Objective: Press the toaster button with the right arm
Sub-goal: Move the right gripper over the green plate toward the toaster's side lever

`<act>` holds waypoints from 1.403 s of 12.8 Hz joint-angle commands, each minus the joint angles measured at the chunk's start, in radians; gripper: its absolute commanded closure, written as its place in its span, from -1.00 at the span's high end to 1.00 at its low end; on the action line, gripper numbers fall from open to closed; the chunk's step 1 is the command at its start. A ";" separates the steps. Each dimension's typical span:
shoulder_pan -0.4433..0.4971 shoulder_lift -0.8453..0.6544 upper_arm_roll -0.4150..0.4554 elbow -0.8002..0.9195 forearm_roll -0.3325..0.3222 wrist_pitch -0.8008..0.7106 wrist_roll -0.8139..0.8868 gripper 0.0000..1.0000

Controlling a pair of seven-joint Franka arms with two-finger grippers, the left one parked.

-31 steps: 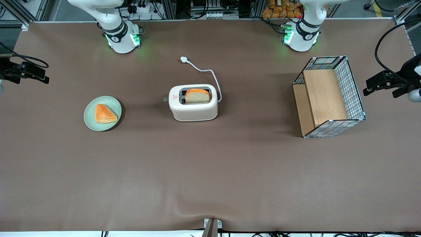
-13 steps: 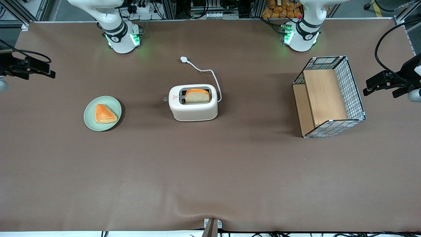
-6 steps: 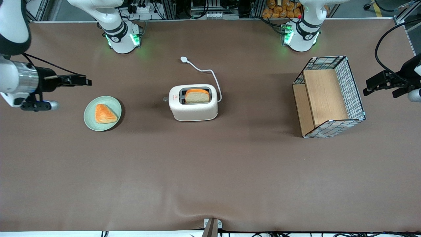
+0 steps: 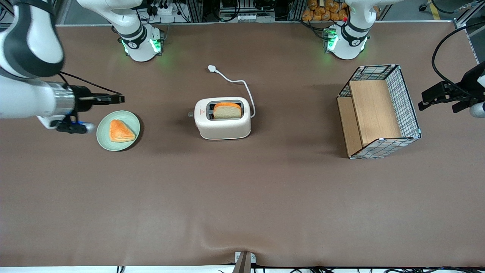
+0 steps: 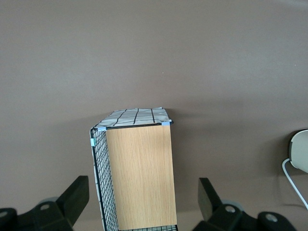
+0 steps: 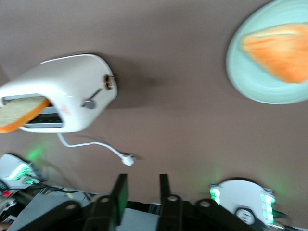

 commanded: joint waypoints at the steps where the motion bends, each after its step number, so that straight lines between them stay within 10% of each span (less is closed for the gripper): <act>1: 0.040 0.048 -0.006 0.003 0.072 0.029 0.016 -1.00; 18: 0.326 0.072 -0.005 -0.307 0.138 0.552 -0.004 -1.00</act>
